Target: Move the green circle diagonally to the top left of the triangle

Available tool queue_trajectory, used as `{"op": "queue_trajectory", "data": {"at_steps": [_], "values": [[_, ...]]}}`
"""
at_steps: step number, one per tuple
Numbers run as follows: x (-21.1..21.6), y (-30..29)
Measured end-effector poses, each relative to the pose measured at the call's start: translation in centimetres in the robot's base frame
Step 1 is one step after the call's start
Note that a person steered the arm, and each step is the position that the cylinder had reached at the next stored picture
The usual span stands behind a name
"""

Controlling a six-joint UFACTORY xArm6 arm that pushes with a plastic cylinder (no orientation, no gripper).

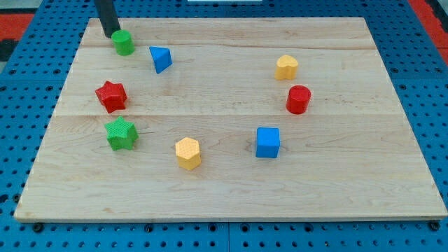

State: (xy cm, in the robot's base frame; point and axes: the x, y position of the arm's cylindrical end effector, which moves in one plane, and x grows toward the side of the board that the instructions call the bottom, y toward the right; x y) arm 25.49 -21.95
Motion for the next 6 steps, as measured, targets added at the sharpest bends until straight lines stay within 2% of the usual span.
{"op": "queue_trajectory", "data": {"at_steps": [1, 2, 3, 4, 5, 6], "values": [[3.3, -2.2], [6.1, -0.7], [2.6, 1.3], [2.5, 2.0], [1.0, 7.7], [2.4, 8.7]]}}
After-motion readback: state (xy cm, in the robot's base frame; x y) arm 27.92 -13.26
